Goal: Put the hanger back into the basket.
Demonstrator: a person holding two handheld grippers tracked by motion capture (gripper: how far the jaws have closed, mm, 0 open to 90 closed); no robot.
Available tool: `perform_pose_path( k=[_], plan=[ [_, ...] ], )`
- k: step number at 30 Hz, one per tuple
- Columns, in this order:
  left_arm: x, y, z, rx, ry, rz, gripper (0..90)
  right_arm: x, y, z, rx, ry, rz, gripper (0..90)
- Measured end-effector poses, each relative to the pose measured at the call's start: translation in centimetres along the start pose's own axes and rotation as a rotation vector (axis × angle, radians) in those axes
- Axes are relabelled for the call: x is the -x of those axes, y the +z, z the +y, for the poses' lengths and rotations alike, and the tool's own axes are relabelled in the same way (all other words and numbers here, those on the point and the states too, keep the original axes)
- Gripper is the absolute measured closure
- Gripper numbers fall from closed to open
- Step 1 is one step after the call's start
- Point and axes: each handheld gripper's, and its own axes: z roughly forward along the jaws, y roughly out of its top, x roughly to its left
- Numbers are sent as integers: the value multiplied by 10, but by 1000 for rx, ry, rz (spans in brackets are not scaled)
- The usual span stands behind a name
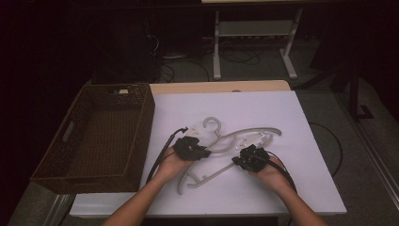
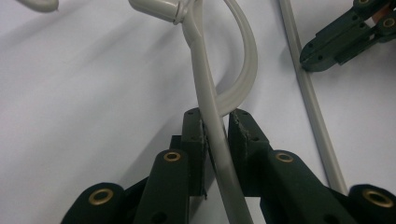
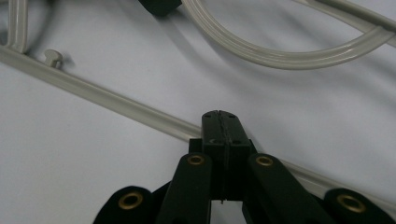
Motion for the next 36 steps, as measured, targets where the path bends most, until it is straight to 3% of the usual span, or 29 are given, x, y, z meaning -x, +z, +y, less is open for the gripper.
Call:
perform_pose_path(
  k=[2,5,8,14,21,24,28,29,36],
  plan=[
    [2,0,0,8,-26,5,774,0,0,0,0,-1,0,896],
    [2,-1,1,-4,-19,23,783,0,0,0,3,-9,-4,895],
    [4,-1,2,10,-37,53,794,0,-2,1,12,-2,-1,895],
    [5,-4,4,10,-2,110,823,2,-10,2,48,5,14,895],
    [4,-9,5,20,-23,116,824,3,-26,4,132,36,40,882],
    [3,-12,5,23,-24,117,825,4,-32,2,161,49,45,781],
    [3,-16,7,34,-35,109,826,3,-42,0,213,78,52,542],
    [3,-18,8,35,-28,110,826,1,-47,-3,233,89,48,436],
    [5,-32,15,43,-16,121,827,-10,-59,-19,290,85,55,286]
  ],
)
